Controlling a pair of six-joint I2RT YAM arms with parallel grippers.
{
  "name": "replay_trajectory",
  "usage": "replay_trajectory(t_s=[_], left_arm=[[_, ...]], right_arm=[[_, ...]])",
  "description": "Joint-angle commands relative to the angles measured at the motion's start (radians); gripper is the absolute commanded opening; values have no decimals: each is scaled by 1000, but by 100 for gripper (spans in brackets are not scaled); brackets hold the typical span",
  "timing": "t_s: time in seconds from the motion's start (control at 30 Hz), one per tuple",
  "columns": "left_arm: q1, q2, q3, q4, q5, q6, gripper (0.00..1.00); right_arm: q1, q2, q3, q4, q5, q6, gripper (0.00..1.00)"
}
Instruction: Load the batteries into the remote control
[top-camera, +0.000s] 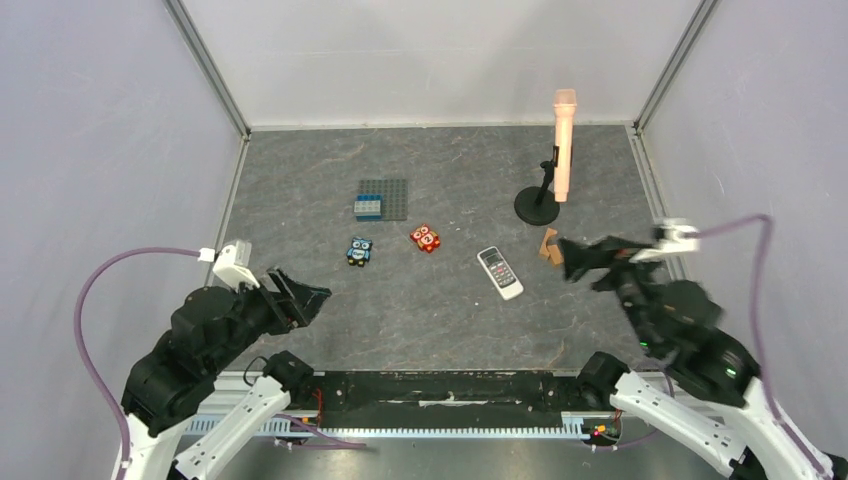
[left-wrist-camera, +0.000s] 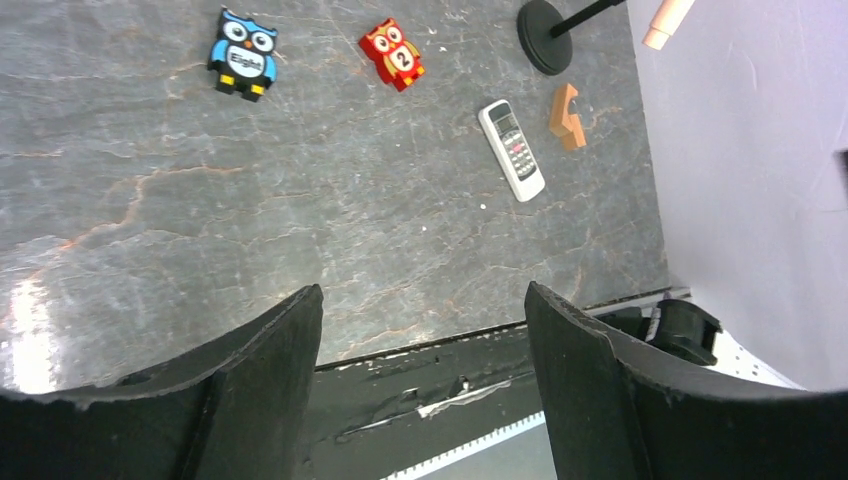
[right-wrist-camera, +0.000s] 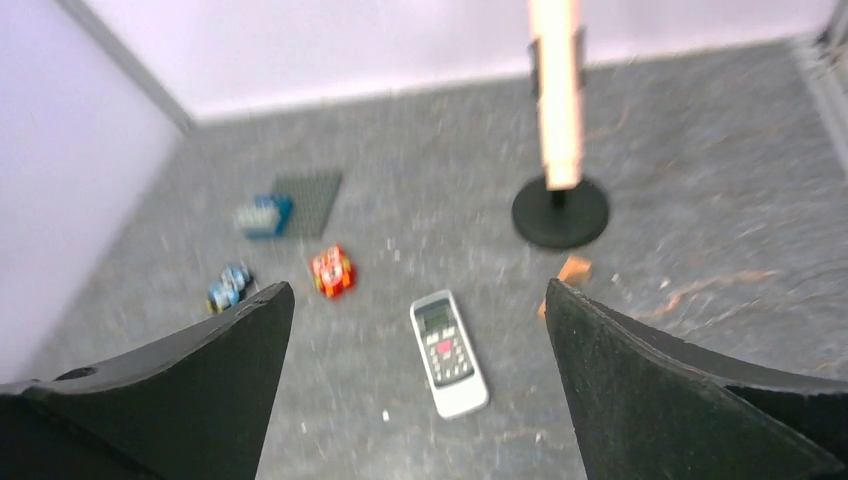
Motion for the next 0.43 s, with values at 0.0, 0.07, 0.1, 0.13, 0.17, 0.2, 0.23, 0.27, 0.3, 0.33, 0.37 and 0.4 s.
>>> replay_trajectory(t_s=[0.0,0.07,0.1,0.13,0.17,0.2,0.23,0.27,0.3,0.33,0.37,0.4], left_arm=[[-2,-43,31,-68,-77,77,80],[-1,-65,34,-81,-96,82,80],[-2,-72,34,-84,-106,83,80],[-2,-84,33,-85,-115,83,80],[-2,-94,32,-83,-122,82,80],[-2,-101,29,-82,-127,80,80],[-2,-108,24,-78,-125,79,80],[-2,-113,17,-72,-115,79,80],[-1,-113,13,-69,-109,82,80],[-1,-111,7,-70,-110,80,80],[-2,-110,1,-68,-110,75,80],[-2,-113,-5,-61,-110,70,80]], right_arm=[[-2,-112,100,-65,230,-33,98],[-2,-161,113,-67,293,-52,98],[-2,-186,114,-64,324,-56,98],[-1,-206,114,-60,353,-60,98],[-2,-222,113,-59,378,-59,98],[-2,-231,112,-57,395,-56,98],[-2,-240,109,-57,411,-53,98],[-2,-245,106,-57,419,-47,98],[-2,-247,102,-56,425,-42,98],[-2,-249,97,-55,426,-40,98],[-2,-246,91,-54,424,-40,98],[-2,-245,85,-57,422,-34,98]])
